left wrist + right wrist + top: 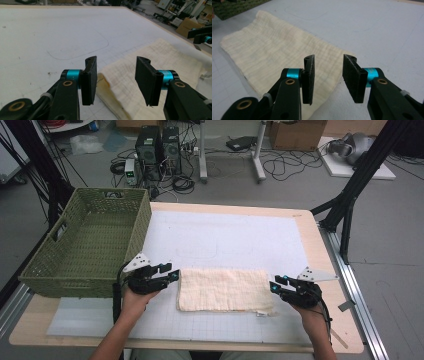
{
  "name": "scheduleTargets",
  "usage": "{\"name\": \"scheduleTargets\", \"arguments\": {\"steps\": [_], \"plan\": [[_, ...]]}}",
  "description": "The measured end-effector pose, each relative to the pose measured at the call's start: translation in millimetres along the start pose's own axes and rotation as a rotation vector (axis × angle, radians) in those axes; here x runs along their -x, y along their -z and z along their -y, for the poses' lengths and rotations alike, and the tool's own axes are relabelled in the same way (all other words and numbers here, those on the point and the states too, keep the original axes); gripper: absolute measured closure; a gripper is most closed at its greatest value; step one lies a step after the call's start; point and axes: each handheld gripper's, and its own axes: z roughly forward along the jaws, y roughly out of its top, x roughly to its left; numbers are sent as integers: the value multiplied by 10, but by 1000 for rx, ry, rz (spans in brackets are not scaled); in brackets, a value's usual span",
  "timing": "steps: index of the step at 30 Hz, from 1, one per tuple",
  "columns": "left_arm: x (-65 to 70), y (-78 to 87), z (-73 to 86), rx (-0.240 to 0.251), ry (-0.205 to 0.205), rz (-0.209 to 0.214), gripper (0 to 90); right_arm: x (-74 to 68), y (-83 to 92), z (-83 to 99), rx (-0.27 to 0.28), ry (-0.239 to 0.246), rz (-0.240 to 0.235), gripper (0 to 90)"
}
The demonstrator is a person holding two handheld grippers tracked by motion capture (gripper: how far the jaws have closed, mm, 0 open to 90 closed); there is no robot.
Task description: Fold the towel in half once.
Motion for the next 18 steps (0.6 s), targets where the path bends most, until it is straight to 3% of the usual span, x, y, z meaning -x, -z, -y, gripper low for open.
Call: {"name": "scheduleTargets", "arguments": {"steps": [10,14,18], "plan": [[25,-239,89,-151,-16,-36,554,-56,-157,-16,-63,15,47,606],[62,-318,108,-200,-53,-43,588,-49,-172,-13,-72,16,53,603],[102,-405,126,-233,-98,-56,681,-54,-184,-16,-76,18,55,603]]}}
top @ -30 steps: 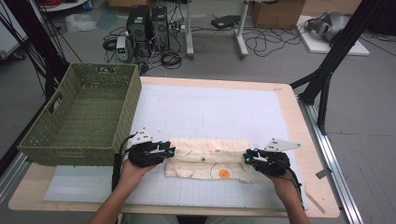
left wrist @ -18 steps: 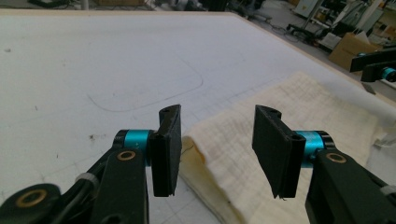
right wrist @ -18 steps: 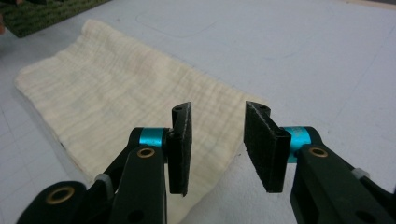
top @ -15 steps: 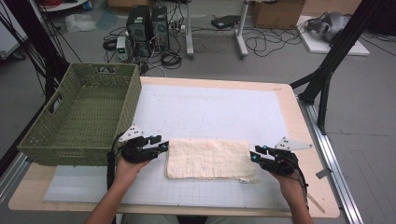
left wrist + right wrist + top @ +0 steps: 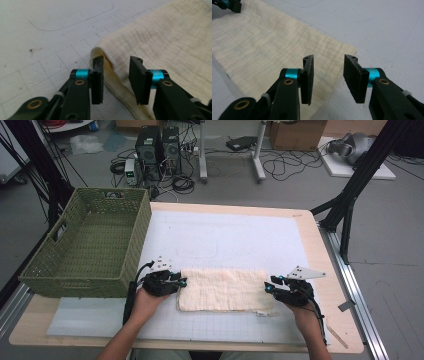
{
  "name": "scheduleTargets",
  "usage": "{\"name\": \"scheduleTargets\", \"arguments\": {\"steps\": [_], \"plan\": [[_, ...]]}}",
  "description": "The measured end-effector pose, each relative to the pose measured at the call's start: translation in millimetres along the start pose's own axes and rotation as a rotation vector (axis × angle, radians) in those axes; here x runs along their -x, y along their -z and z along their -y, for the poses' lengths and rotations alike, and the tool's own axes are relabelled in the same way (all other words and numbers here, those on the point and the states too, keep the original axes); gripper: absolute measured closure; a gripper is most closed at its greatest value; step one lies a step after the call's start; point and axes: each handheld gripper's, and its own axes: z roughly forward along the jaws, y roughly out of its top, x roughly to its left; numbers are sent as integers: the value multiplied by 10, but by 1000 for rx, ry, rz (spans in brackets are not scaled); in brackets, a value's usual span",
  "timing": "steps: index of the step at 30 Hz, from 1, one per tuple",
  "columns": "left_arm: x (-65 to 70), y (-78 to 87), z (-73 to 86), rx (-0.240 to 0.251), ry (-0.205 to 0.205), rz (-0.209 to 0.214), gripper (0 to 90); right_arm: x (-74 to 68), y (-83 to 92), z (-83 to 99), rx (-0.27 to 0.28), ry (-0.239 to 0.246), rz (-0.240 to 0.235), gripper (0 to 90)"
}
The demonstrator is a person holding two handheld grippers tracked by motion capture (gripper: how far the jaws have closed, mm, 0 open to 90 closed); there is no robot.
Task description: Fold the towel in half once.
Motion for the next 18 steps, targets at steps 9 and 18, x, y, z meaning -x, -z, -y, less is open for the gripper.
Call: {"name": "scheduleTargets", "arguments": {"steps": [9,18], "plan": [[-88,43,-6,39,39,-17,874,-11,-20,6,-16,-3,-1,601],[-198,19,-25,43,84,-39,873,-96,-89,49,-124,20,-43,628]]}}
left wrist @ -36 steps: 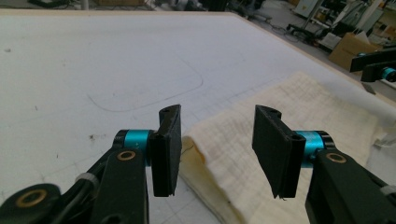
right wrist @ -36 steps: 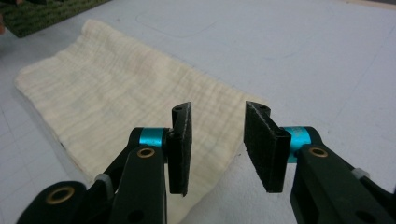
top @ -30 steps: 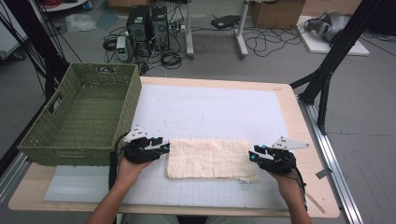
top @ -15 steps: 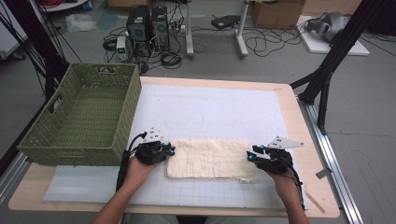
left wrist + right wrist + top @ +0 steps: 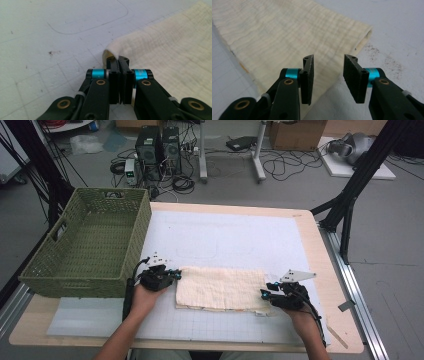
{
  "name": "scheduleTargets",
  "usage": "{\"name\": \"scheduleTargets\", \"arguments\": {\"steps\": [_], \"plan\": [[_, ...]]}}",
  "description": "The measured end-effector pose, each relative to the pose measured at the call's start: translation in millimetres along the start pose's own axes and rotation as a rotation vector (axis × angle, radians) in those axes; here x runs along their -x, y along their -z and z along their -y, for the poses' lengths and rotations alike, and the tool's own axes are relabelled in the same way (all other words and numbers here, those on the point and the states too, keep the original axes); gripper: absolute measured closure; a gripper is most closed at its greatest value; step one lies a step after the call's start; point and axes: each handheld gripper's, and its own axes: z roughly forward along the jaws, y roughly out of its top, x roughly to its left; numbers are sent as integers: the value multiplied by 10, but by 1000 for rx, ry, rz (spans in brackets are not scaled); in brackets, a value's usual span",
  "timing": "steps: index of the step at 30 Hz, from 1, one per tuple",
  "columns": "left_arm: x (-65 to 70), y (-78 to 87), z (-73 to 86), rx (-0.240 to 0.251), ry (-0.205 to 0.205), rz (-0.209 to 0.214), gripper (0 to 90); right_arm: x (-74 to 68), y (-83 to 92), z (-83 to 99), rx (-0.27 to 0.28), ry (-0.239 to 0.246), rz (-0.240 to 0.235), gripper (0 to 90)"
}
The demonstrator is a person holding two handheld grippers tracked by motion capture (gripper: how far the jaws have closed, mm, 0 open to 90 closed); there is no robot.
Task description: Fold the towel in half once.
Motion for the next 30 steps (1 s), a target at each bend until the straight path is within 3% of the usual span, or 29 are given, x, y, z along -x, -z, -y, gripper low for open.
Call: {"name": "scheduleTargets", "arguments": {"steps": [4,6,15,18,20,22,24,27,30], "plan": [[-8,4,2,2,5,9,874,-18,-36,19,-45,18,-18,805],[-10,3,4,-1,6,11,873,-25,-17,20,-33,30,-16,861],[-18,2,5,0,15,13,872,-67,158,0,8,20,-38,869],[-19,-3,6,-3,15,15,871,-94,199,-12,-19,24,-49,870],[-10,-9,6,-11,9,17,866,-99,162,7,-65,37,-20,868],[-1,-16,3,-26,1,10,817,-95,103,41,-103,47,6,840],[1,-12,-1,-31,2,-13,677,-70,74,58,-112,47,32,753],[-15,35,-33,5,11,-38,550,-21,145,19,-35,14,49,667],[-43,92,-118,62,12,-26,499,46,191,-65,51,-9,70,578]]}}
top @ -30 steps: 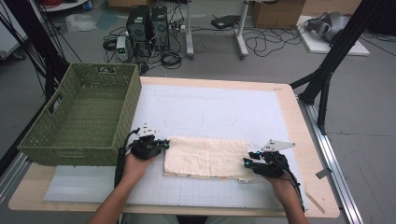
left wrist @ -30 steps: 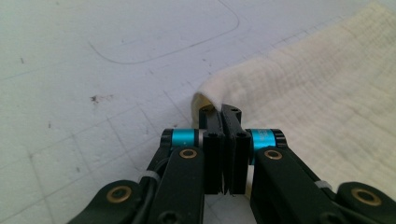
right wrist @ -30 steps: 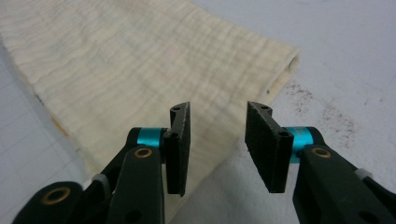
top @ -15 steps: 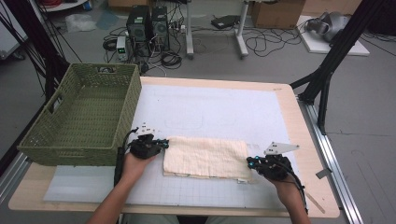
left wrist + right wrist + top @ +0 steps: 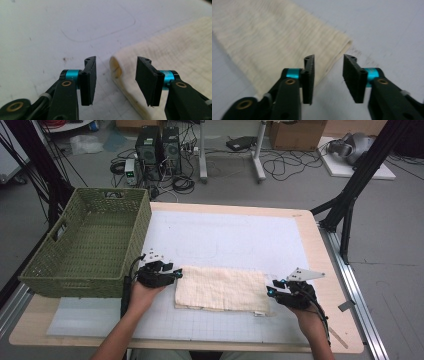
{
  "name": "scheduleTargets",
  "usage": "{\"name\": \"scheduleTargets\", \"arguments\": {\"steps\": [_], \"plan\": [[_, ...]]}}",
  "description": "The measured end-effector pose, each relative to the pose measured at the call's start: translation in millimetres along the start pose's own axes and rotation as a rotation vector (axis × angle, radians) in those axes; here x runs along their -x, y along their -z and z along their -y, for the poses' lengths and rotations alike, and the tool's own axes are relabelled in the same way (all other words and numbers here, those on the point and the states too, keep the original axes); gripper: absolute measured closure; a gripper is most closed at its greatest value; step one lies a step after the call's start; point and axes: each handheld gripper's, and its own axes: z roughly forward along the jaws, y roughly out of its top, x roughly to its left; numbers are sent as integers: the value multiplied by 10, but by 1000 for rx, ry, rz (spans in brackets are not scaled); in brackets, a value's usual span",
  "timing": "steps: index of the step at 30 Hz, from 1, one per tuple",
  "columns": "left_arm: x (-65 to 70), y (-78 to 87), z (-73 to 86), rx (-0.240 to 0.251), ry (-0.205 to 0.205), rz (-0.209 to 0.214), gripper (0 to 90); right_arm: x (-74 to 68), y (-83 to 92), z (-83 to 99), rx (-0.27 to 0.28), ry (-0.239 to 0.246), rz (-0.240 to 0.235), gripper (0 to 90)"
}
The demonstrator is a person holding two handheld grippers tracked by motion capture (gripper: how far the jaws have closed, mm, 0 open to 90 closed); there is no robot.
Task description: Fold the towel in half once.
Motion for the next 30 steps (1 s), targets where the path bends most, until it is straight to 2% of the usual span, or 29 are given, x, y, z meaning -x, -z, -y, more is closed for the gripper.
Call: {"name": "scheduleTargets", "arguments": {"steps": [1,4,7,11,14,17,20,22,23,25,26,28,30], "plan": [[-7,-2,-20,23,-1,0,487,20,-13,-26,18,-4,5,547],[-25,-48,-99,20,-11,9,469,70,-109,-108,42,-8,30,471],[-33,-121,-179,21,-9,20,461,131,-257,-189,44,-10,42,457],[-43,-257,-227,-10,-17,26,461,173,-448,-277,32,-14,37,466],[-47,-352,-174,-73,-18,32,469,198,-574,-306,5,-8,12,485],[-46,-404,-138,-135,-38,43,501,217,-668,-292,-27,-3,-13,500],[-25,-410,-120,-172,-64,46,599,218,-708,-258,-81,8,-33,558],[-16,-397,-106,-167,-84,31,669,210,-699,-226,-77,15,-41,607],[-20,-387,-101,-171,-93,30,718,212,-690,-212,-74,6,-44,643],[-18,-370,-82,-165,-96,44,830,220,-669,-195,-71,3,-63,782],[-11,-360,-77,-161,-101,40,848,221,-661,-194,-73,12,-73,815],[-2,-341,-82,-141,-96,30,856,169,-647,-213,-68,64,-36,832],[-2,-311,-106,-99,-98,9,856,128,-617,-247,-33,95,10,834]]}}
